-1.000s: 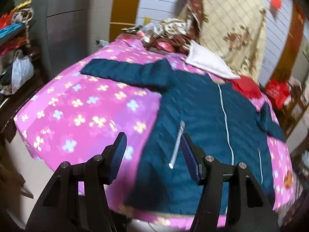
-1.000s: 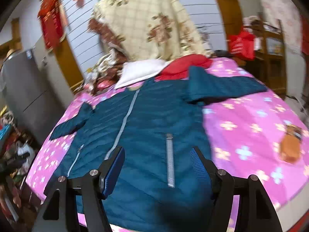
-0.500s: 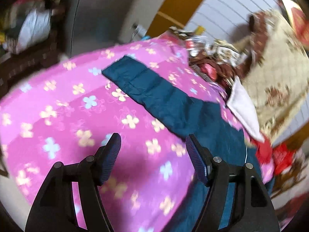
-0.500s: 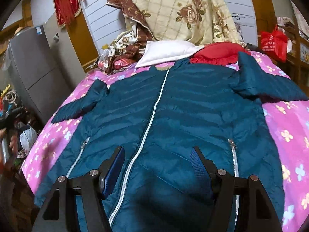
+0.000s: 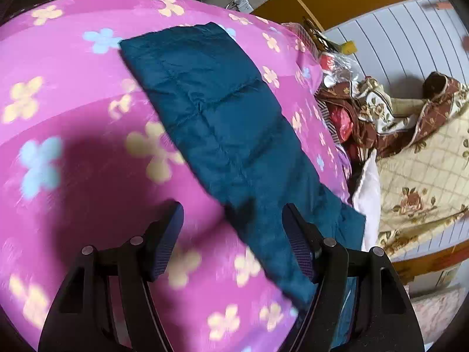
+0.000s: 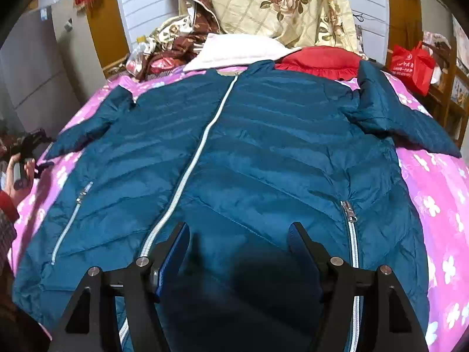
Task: Fold large clothes
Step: 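Grasp the jacket sleeve cuff with the left gripper, then fold the held sleeve across the jacket body with the left gripper, release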
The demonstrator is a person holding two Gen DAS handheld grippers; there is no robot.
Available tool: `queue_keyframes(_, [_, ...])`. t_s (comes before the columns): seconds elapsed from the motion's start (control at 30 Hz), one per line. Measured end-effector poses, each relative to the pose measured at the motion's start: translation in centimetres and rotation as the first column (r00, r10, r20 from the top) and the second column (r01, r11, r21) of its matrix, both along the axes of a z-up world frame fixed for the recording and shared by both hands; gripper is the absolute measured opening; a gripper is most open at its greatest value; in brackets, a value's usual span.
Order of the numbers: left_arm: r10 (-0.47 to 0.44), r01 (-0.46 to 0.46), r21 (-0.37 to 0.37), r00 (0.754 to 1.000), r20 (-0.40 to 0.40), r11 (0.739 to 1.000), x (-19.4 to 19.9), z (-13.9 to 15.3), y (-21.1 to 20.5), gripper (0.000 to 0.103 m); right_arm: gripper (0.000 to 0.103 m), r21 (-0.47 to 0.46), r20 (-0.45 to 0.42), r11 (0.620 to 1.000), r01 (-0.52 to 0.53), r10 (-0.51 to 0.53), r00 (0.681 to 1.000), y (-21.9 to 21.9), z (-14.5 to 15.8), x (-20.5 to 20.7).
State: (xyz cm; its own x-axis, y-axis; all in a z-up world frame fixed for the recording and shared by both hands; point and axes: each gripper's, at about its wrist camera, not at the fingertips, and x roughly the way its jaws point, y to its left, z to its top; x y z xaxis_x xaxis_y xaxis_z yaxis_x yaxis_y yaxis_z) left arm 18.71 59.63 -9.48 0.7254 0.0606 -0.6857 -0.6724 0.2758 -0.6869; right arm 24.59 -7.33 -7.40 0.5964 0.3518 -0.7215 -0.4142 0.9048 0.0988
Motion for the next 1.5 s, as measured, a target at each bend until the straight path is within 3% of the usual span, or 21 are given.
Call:
queue_keyframes(0.2, [0.008,-0.009,0.019,0.999,0.053,1.000,2.4,-0.1,2.3,0.070,0.068,-0.028,0.002,0.999,0.019,-0.019,1.000,0.0,-0.1,0.4])
queue_keyframes(0.3, [0.004,-0.007,0.053,0.999,0.043,0.999,3.7,0.0,2.8,0.069,0.068,-0.037,-0.007,0.999,0.030,-0.031,1.000,-0.1,-0.4,0.8])
queue_keyframes(0.33, [0.002,-0.003,0.078,1.000,0.014,0.997,4.2,0.2,2.8,0.055,0.068,-0.040,-0.009,0.999,0.033,-0.033,0.999,-0.1,-0.4,0.9])
queue_keyframes(0.37, [-0.006,0.010,0.097,0.999,-0.046,0.995,4.9,0.1,2.8,0.020,0.068,-0.038,-0.014,0.999,0.038,-0.039,0.999,-0.3,-0.5,1.0])
queue_keyframes(0.4, [-0.022,0.030,0.096,0.996,-0.087,0.995,5.4,-0.2,2.8,0.014,0.068,-0.035,-0.015,0.999,0.041,-0.041,0.999,-0.4,-0.6,1.1])
queue_keyframes(0.5, [-0.013,0.029,0.128,0.992,-0.127,0.991,5.6,0.6,2.3,0.010,0.068,-0.026,-0.001,0.999,0.039,-0.039,0.999,-0.8,-0.2,0.9])
queue_keyframes(0.63, [-0.040,0.082,0.265,0.986,-0.160,0.961,6.4,5.4,-0.5,0.008,0.068,-0.005,0.046,0.999,0.036,-0.036,0.998,-1.7,0.9,0.2])
queue_keyframes(0.8, [-0.220,0.242,0.393,0.970,-0.102,0.887,9.5,12.8,-8.2,0.007,0.068,0.045,0.070,0.997,0.056,-0.060,0.996,-3.6,1.9,-0.4])
queue_keyframes(0.9, [-0.370,0.363,0.449,0.926,-0.075,0.816,12.3,15.6,-15.6,0.007,0.068,0.066,0.072,0.995,0.078,-0.083,0.994,-4.9,2.2,-0.8])
queue_keyframes(1.03, [-0.569,0.538,0.476,0.817,-0.090,0.696,16.4,15.6,-26.9,0.007,0.068,0.091,0.076,0.989,0.115,-0.122,0.990,-7.1,2.3,-1.4])
queue_keyframes(1.1, [-0.645,0.616,0.459,0.756,-0.115,0.640,18.3,13.8,-32.1,0.007,0.068,0.106,0.072,0.986,0.131,-0.139,0.988,-8.4,2.4,-1.4])
queue_keyframes(1.17, [-0.679,0.665,0.427,0.720,-0.144,0.613,19.6,11.6,-35.7,0.007,0.068,0.119,0.066,0.981,0.153,-0.162,0.985,-9.8,2.3,-1.5])
queue_keyframes(1.3, [-0.680,0.727,0.382,0.679,-0.275,0.571,21.2,6.7,-40.8,0.007,0.068,0.143,0.047,0.972,0.188,-0.196,0.979,-12.2,2.1,-1.5])
queue_keyframes(1.4, [-0.701,0.764,0.343,0.641,-0.312,0.546,21.0,5.3,-42.3,0.007,0.068,0.172,0.017,0.962,0.211,-0.217,0.976,-13.6,1.9,-1.3])
queue_keyframes(1.5, [-0.727,0.779,0.345,0.620,-0.296,0.524,19.0,6.2,-42.8,0.010,0.068,0.218,-0.029,0.948,0.230,-0.229,0.973,-14.6,2.0,-0.8])
